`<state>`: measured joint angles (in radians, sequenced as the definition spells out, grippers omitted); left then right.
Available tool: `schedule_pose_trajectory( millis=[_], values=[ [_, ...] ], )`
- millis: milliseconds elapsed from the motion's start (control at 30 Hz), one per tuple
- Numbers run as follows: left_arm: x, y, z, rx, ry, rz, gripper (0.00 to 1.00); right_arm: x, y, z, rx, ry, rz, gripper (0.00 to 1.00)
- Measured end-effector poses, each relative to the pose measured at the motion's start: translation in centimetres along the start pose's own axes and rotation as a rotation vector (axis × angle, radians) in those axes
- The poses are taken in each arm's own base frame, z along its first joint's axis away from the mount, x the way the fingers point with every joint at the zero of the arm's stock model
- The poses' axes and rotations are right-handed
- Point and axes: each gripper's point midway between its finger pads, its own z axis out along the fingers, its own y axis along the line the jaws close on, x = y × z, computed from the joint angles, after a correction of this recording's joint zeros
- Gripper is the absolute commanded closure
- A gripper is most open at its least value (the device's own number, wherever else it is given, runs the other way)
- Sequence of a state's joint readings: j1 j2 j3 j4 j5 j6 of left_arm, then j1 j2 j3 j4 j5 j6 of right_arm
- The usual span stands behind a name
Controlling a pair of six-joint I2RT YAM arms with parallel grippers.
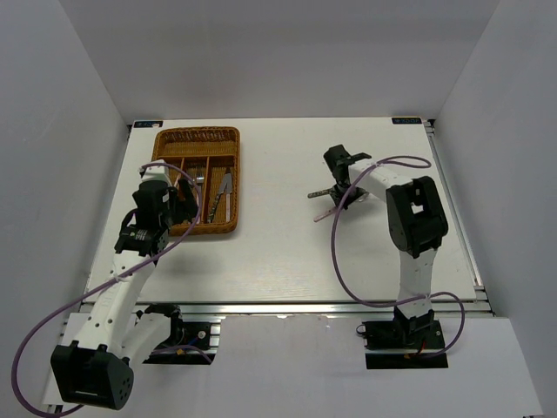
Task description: Sort the eating utensils into containers
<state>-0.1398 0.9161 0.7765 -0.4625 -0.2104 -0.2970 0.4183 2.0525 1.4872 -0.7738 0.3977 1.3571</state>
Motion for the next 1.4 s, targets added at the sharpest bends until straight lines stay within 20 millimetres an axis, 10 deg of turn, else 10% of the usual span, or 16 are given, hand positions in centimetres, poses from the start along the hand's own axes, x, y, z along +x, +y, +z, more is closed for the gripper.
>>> schedule_pose_trajectory(
  millis=[267,433,733,1000,1400],
  values=[
    [0.4,-0.5,0.2,0.026,0.019,-0.01,0.02,-0.1,-4.3,-0.5,-0.012,0.0,0.049,1.0],
    [0.3,-5.7,-0.8,0.283,0.052,-0.107,0.02,1.0,-6.4,-1.9,-0.083,-0.005,-0.127,1.0],
    [-0.4,-18.8,-6.2,0.798,0.087,-0.22,0.02,8.0,-0.3,-15.3,-0.862,-0.044,-0.793,1.0],
    [0.4,-19.8,-3.4,0.738,0.133,-0.319,0.02,13.8,0.8,-23.5,-1.115,-0.12,-1.168,1.0],
    [-0.3,-20.8,-2.1,0.749,0.106,-0.343,0.3,18.3,-0.4,-25.0,-1.103,-0.152,-1.374,1.0]
  ],
)
